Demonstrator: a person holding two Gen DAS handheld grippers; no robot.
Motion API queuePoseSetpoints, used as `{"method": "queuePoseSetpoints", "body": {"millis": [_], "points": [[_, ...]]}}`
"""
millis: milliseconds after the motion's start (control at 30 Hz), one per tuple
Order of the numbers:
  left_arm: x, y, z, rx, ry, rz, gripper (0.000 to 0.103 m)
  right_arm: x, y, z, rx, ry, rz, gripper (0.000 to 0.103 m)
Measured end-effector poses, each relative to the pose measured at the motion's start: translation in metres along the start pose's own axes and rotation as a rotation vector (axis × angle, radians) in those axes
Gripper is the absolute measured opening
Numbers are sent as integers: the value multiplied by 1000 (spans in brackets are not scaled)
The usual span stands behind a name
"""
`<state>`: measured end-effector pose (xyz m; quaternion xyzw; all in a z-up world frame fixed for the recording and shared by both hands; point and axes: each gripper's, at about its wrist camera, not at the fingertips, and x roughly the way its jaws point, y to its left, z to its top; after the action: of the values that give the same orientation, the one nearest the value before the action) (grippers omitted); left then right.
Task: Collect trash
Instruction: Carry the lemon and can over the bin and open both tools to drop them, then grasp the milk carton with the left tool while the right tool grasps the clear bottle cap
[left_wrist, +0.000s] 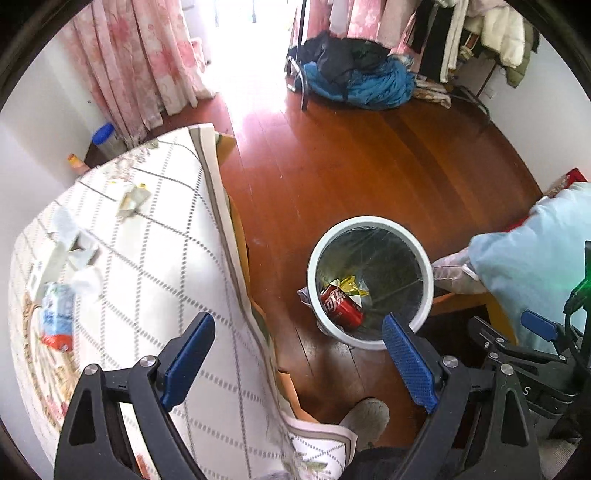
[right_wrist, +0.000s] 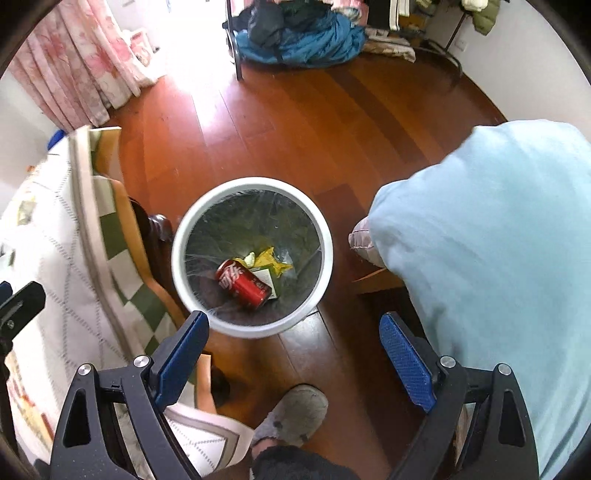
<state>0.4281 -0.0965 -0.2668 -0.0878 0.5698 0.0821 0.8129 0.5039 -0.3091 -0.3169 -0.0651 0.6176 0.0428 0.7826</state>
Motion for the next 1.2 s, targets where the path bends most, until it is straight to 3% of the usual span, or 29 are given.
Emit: {"method": "queuePoseSetpoints", "body": {"millis": [433,567,733,933,1200], "points": [[-119,4,-38,1,-185,-15,93,-137,4,-56,-2,-196,25,95],[-154,19,-49,-29,-244,-17,93,-180,8,-66,3,-259,44,95],[-184,56,-65,-101,-293,21,93,-221,27,-76,-2,-304,134,95],[-174,139,-91,-233,-257,148,93,-223,100,-86,-112,-268,233,95],[-92,277,-120,-452,-100,339,93,-155,242,-60,-296,-141,305,95]]}}
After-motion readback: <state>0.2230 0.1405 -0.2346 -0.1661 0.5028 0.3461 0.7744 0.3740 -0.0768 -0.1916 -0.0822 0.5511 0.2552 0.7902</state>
